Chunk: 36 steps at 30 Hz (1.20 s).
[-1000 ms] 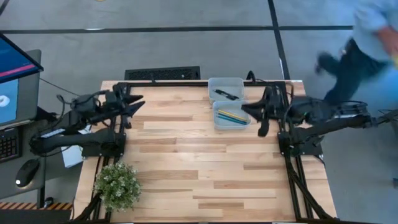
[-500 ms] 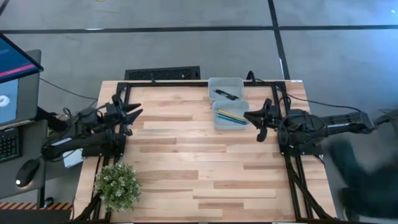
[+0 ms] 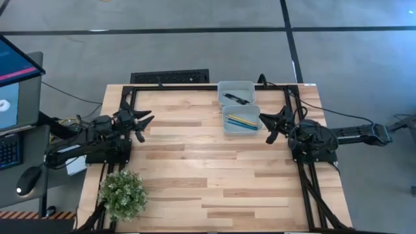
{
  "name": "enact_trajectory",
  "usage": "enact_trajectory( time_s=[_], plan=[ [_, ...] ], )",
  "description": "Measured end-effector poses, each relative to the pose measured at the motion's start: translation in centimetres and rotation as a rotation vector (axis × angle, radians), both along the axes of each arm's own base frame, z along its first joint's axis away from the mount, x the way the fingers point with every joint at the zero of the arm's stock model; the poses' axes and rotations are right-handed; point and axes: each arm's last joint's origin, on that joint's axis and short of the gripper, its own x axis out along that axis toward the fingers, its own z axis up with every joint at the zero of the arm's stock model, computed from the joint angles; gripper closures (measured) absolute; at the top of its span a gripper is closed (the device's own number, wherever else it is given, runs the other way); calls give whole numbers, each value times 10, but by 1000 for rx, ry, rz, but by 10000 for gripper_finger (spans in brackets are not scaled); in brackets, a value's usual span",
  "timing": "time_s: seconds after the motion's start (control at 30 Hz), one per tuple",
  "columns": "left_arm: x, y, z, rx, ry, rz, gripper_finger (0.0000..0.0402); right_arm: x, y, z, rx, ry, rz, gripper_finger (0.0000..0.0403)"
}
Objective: Sort pens & pencils
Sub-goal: Return to Home Position
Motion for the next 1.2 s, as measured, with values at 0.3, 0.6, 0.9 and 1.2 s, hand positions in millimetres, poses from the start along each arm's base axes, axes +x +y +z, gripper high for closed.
enact_trajectory(
  time_s=[0.3,0.6,0.9,1.2],
  plan=[
    [4,2,-11,-21,5,21,283,-5,0,-14,-4,-52,-5,331],
    [15,5,-40,-53,-56,43,283,-5,0,-14,-25,-36,-5,331],
    [16,6,-41,-32,-60,70,283,-5,0,-17,-25,-10,-5,331],
    [16,6,-42,-43,-61,66,283,-5,0,-24,-25,74,-3,331]
  ],
)
